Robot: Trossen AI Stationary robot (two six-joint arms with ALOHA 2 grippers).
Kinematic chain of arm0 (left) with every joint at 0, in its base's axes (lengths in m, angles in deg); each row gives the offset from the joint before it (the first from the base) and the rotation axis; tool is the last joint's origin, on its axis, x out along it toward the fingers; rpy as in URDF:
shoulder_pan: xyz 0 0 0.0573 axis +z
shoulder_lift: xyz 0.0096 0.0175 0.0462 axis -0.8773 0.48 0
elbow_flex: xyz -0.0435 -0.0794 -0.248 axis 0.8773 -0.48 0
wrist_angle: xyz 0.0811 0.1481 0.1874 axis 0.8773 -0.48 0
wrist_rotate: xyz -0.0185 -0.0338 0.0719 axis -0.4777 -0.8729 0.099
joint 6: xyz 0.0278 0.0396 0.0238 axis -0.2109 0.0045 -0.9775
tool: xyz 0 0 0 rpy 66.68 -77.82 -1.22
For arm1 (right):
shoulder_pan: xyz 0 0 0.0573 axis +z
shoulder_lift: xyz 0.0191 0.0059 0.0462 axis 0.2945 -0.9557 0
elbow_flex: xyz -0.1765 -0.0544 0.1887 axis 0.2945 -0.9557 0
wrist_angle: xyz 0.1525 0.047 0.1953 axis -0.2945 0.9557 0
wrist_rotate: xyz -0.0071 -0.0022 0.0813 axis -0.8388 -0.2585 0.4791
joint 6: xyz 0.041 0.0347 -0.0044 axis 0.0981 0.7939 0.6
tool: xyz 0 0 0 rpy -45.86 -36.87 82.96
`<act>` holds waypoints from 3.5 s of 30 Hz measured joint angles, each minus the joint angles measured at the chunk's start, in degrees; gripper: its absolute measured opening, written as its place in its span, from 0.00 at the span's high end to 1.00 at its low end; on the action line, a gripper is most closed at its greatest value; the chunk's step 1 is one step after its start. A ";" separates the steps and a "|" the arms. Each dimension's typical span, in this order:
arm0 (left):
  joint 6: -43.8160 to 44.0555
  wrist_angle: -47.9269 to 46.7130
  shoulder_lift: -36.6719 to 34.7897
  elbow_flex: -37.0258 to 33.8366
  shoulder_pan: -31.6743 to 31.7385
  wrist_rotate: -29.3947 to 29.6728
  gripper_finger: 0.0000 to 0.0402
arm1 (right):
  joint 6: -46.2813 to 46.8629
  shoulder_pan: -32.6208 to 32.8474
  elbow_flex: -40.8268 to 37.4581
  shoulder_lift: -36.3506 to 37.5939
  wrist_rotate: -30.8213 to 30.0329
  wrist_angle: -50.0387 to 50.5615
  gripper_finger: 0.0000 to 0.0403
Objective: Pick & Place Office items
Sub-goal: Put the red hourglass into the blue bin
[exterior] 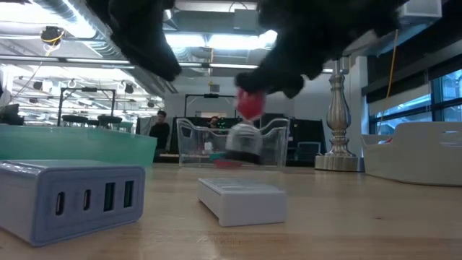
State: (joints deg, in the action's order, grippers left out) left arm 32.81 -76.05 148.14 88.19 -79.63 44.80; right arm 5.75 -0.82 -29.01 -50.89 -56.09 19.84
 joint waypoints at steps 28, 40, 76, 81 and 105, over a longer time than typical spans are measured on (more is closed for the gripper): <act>15.57 -17.70 -15.01 0.01 -0.14 8.36 0.25 | -8.41 -7.68 33.75 -25.45 -0.43 12.64 0.46; 15.31 -17.94 -15.00 0.01 -0.12 8.26 0.25 | -9.74 -7.64 33.83 -25.71 0.92 13.04 0.31; -5.84 10.58 -14.92 -13.61 -4.26 -0.92 0.25 | -0.82 -4.36 33.16 -10.23 -28.22 59.22 0.15; -6.70 17.67 -14.32 -16.66 -2.78 -0.08 0.25 | 3.09 -4.27 26.84 -5.57 -29.35 61.49 0.15; -16.91 34.80 -0.63 -18.46 -1.22 -3.26 0.25 | 19.48 -4.08 1.68 14.31 -28.91 48.08 0.15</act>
State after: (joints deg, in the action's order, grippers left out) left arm 15.90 -41.24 147.51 69.72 -80.85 41.54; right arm 25.23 -4.90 -27.33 -36.57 -85.00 67.92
